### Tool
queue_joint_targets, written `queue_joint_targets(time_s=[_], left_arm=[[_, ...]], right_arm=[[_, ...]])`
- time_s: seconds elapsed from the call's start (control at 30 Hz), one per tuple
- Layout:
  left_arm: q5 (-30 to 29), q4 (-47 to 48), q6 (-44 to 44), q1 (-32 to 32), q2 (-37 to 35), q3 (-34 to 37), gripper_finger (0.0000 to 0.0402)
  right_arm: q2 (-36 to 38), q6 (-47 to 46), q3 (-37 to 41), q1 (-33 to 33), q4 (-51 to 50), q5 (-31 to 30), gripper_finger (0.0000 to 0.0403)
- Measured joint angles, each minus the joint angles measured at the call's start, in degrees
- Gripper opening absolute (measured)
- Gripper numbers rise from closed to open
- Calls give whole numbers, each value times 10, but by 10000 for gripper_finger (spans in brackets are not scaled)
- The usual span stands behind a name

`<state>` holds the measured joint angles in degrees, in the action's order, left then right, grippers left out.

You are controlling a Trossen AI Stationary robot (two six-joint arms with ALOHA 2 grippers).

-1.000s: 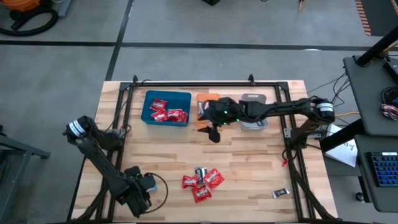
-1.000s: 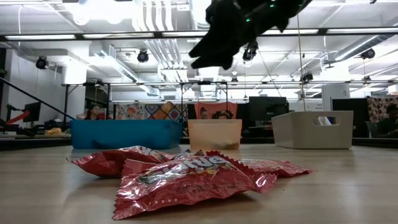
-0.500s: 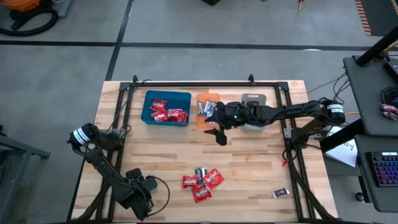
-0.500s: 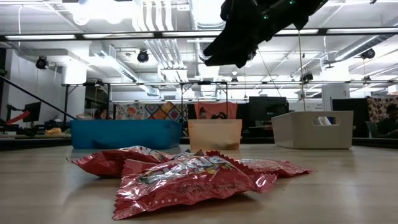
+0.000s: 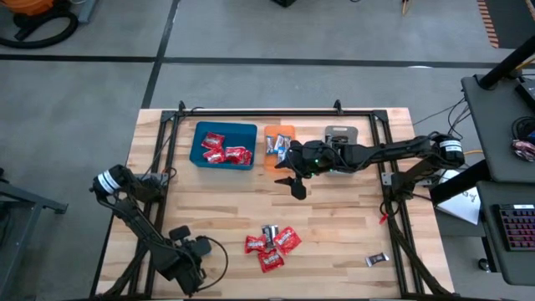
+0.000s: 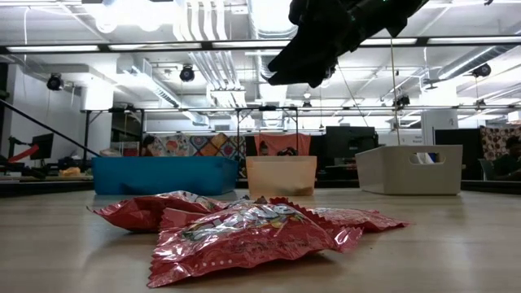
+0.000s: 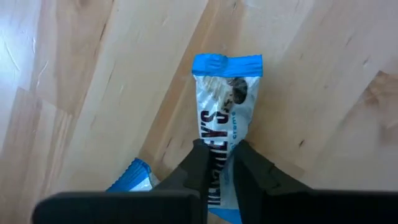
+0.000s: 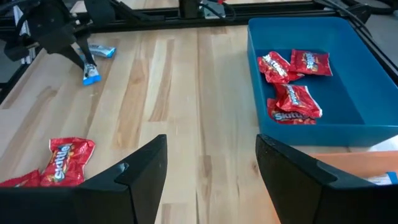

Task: Sort candy
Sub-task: Put the white chocolate bar into the orange bin

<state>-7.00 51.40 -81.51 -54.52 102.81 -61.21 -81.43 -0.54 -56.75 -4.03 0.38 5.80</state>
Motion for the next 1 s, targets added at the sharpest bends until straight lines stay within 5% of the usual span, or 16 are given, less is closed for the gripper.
queue_joint_targets(time_s=[0.23, 0.5, 0.73, 1.0], left_arm=[[-14, -2, 20, 1, -20, -15, 22], [-166, 47, 69, 38, -92, -48, 22], [-338, 13, 301, 174, -169, -58, 22], [-312, -171, 668, 364, -200, -23, 22]], right_arm=[[1, 1, 0, 0, -3, 1, 233], [20, 15, 0, 0, -29, 2, 233], [62, 27, 2, 7, -88, 2, 233], [118, -8, 11, 33, -219, 1, 233]])
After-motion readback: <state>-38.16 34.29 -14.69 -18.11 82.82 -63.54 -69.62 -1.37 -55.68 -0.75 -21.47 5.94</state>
